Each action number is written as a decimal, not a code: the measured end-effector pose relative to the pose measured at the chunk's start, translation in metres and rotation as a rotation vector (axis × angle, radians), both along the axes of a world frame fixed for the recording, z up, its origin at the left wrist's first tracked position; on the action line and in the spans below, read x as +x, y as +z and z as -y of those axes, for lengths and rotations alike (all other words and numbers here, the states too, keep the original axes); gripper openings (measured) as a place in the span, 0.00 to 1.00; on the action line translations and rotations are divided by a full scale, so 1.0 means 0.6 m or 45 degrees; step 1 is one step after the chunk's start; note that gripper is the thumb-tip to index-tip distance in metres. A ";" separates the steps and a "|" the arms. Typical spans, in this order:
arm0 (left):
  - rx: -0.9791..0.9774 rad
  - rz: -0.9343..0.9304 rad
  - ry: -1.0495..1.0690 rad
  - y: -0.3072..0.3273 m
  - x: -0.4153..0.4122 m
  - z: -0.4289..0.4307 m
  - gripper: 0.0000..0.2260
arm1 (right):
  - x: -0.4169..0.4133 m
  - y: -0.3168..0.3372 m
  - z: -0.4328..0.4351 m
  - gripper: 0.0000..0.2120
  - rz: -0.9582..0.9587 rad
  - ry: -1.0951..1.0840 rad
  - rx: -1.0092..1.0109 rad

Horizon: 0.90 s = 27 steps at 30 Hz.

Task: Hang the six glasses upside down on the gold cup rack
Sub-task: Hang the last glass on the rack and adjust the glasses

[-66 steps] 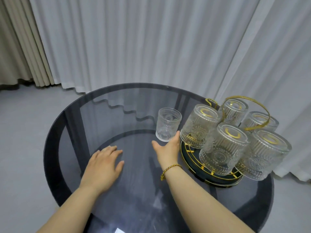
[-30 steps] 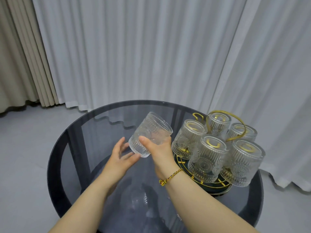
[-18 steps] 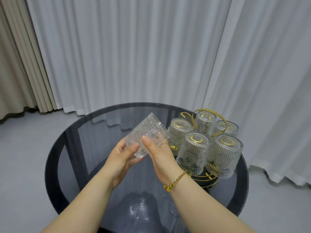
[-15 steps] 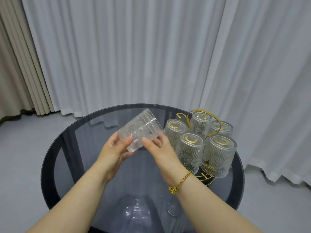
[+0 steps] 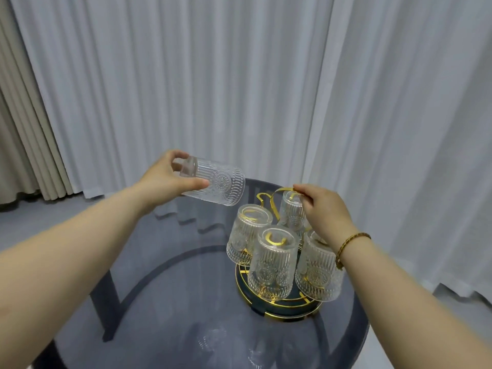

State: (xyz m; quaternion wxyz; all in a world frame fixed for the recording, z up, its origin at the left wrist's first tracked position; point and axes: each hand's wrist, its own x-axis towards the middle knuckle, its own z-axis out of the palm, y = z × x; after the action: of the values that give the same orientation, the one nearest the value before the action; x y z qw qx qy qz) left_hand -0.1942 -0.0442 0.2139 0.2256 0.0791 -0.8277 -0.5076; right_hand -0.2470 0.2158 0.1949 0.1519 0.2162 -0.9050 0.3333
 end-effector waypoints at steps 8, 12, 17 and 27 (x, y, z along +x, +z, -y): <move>-0.498 0.088 -0.059 0.067 -0.097 -0.059 0.28 | -0.019 -0.009 -0.009 0.15 0.006 0.037 -0.041; -0.721 0.158 -0.158 0.085 -0.136 -0.087 0.29 | -0.025 -0.015 -0.012 0.15 -0.010 0.054 -0.091; -0.928 0.275 -0.277 0.081 -0.168 -0.114 0.31 | -0.028 -0.019 -0.016 0.15 -0.016 0.092 -0.138; -0.960 0.460 -0.423 0.012 -0.202 -0.132 0.30 | -0.035 -0.022 -0.015 0.15 -0.007 0.109 -0.169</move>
State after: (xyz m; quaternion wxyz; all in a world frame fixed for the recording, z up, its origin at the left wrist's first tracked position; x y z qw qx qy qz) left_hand -0.3151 0.0349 0.2209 0.0061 -0.0553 -0.9825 -0.1778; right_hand -0.2682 0.2249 0.1815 0.1539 0.2450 -0.8705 0.3982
